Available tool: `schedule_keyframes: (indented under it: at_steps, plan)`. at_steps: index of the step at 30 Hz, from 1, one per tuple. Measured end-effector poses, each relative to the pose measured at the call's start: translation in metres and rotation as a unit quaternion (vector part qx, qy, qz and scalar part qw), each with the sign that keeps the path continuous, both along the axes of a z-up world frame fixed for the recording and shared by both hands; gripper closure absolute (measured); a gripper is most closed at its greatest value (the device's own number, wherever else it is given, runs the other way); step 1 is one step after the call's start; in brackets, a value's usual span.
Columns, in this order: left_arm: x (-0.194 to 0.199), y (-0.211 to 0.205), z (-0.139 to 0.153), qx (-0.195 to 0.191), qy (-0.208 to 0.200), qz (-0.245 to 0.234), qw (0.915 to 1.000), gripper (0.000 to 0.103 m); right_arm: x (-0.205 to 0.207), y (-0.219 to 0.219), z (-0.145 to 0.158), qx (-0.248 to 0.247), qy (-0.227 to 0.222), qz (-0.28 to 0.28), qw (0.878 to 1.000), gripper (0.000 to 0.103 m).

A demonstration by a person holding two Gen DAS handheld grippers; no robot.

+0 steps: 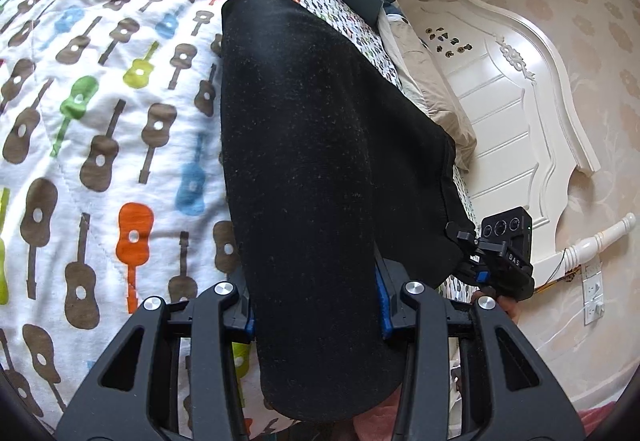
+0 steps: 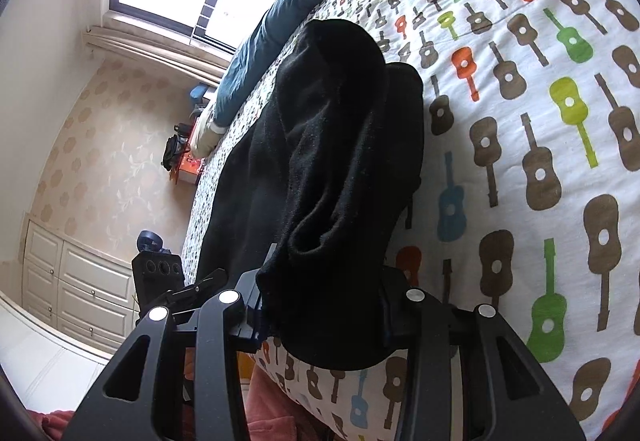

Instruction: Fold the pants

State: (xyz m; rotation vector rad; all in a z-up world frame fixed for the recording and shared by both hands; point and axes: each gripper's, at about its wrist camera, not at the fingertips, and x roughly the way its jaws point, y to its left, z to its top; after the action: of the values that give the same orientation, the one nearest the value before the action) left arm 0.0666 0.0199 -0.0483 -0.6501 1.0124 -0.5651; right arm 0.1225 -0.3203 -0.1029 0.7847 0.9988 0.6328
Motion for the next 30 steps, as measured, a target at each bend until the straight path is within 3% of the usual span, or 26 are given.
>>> schedule_keyframes:
  at_steps: [13,17,23,30]
  plan:
    - [-0.001,0.003,-0.011,-0.012,-0.008,-0.008,0.9999,0.058,-0.004,-0.017,-0.023,0.033,0.008,-0.005,0.999,0.064]
    - [-0.003,0.001,-0.009,-0.012,-0.022,-0.011,0.9996,0.047,-0.006,-0.017,-0.023,0.038,0.007,-0.007,0.999,0.064]
    - [-0.007,-0.004,-0.004,-0.016,-0.037,-0.014,0.9991,0.027,-0.013,-0.028,-0.024,0.054,0.012,-0.018,0.998,0.048]
    - [-0.018,0.013,0.003,-0.037,-0.04,-0.007,0.9985,0.017,-0.029,-0.037,-0.006,0.01,0.015,-0.003,1.0,0.031]
